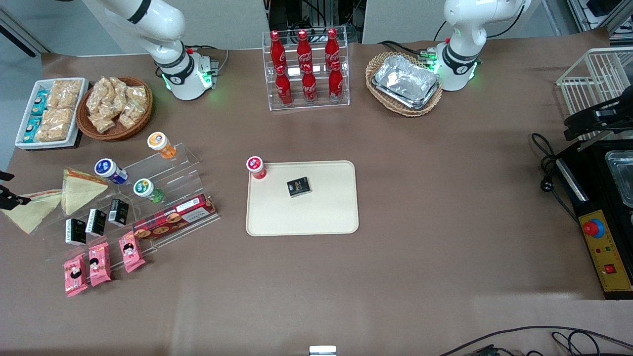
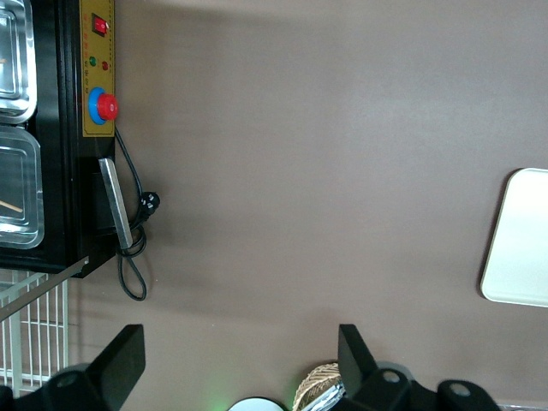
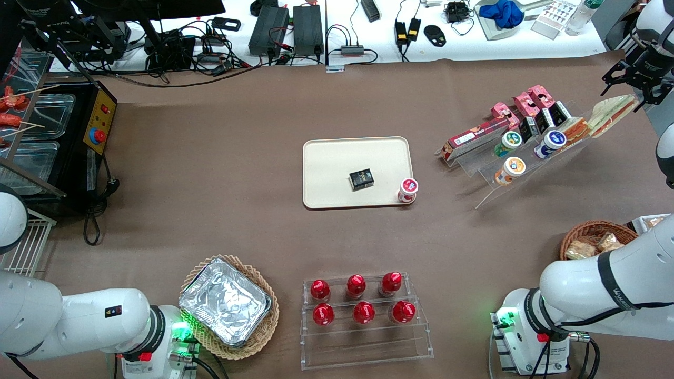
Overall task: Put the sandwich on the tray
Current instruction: 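Grasp a wrapped triangular sandwich with the right gripper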
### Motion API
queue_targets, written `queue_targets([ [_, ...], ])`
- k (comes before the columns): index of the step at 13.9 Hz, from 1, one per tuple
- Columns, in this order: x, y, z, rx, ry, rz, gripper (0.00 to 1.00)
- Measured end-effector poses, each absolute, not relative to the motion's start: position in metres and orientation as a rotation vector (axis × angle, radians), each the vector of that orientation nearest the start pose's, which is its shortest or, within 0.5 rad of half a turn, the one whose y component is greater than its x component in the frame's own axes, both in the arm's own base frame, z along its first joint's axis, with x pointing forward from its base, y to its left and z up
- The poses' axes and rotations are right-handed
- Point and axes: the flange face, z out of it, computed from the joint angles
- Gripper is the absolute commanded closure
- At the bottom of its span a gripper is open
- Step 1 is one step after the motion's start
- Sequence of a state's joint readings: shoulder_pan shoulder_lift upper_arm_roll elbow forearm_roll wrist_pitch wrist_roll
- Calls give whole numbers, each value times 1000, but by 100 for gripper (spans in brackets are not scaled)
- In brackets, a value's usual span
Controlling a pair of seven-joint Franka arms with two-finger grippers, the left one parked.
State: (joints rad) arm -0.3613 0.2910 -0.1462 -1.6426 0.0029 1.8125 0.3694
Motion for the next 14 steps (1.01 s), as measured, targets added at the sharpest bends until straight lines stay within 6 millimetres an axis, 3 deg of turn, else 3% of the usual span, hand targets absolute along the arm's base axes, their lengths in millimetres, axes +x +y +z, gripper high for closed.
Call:
queue_targets([
  [3,555,-308,430,-2881,1355,156,0],
  [7,559,-327,401,-2891,1386,58,0],
  [11,567,-332,380,-2900,1385,1,3],
  [14,571,-331,377,-2911,1363,-31,62],
])
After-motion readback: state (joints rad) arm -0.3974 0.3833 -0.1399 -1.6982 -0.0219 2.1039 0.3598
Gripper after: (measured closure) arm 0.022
